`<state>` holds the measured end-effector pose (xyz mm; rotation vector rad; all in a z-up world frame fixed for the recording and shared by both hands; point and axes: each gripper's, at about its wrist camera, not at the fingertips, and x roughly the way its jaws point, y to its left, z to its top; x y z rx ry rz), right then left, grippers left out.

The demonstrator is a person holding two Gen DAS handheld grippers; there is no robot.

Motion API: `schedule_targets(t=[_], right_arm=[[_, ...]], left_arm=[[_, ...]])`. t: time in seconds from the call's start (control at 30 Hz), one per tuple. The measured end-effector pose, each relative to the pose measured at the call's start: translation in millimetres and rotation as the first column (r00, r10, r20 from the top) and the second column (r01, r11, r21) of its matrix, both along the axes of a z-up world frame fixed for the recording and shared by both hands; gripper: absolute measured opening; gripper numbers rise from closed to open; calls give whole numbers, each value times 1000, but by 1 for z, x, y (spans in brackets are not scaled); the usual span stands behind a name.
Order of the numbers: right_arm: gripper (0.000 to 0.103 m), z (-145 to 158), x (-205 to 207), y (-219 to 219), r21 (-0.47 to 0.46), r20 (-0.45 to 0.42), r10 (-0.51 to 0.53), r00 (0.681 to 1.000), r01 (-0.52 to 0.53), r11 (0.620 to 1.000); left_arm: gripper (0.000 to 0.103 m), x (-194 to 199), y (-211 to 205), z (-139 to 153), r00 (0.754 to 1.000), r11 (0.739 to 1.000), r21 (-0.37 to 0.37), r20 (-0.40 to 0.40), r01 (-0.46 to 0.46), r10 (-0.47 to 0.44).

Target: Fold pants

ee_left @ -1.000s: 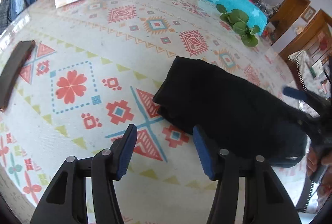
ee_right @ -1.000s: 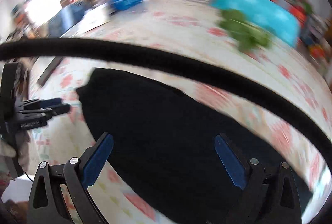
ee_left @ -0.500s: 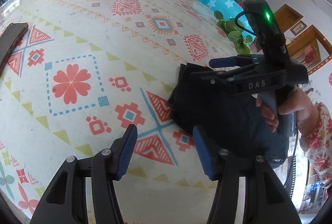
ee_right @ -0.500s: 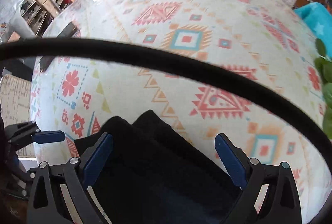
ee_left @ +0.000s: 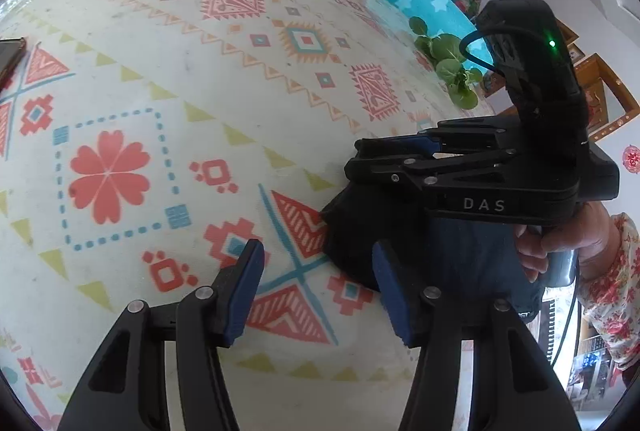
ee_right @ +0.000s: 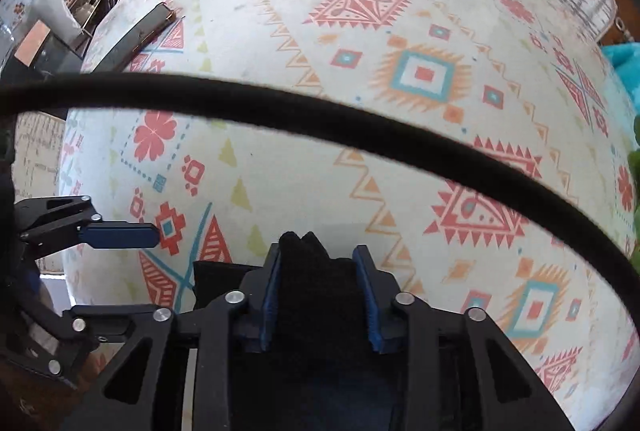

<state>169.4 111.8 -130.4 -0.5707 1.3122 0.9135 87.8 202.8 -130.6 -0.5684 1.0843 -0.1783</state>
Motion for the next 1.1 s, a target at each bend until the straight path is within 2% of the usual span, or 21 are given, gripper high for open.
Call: schedule_targets(t=[0.17, 0.37, 0.47, 0.5, 0.53, 0.57, 0.7, 0.8, 0.93, 1.1], right_arm=[[32, 20, 9, -15, 54, -17, -72, 997, 73, 996], [32, 42, 5, -24, 69, -3, -74, 997, 75, 995], [32, 45, 4, -29, 75, -4, -84, 996, 84, 994], [32, 46, 5, -30, 78, -6, -90, 996, 90, 993], [32, 47, 4, -32, 79, -6, -94, 996, 94, 992], [32, 47, 3, -33, 79, -4, -97, 995, 97, 992], [32, 48, 0, -35, 92, -1, -103, 995, 102, 991], [32, 56, -2, -41, 123, 6, -111, 994, 109, 986], [32, 74, -5, -61, 164, 24, -125, 992, 120, 979], [32, 93, -10, -100, 193, 46, -169, 984, 158, 968]], left_arm=[[59, 14, -11, -3, 998, 998, -45, 36, 54, -52], [62, 32, -31, -7, 988, 989, -70, 93, 129, -122], [65, 36, -36, -7, 986, 985, -99, 106, 138, -128], [59, 37, -38, -8, 986, 983, -113, 97, 148, -137], [46, 38, -39, -8, 986, 981, -120, 88, 152, -142], [22, 39, -40, -9, 988, 981, -124, 76, 147, -138], [17, 35, -39, 0, 991, 982, -139, 62, 127, -119], [17, 29, -45, 17, 989, 981, -140, 88, 132, -121], [17, 25, -56, 35, 988, 975, -182, 117, 124, -104], [17, 26, -94, 51, 985, 970, -205, 140, 130, -102]])
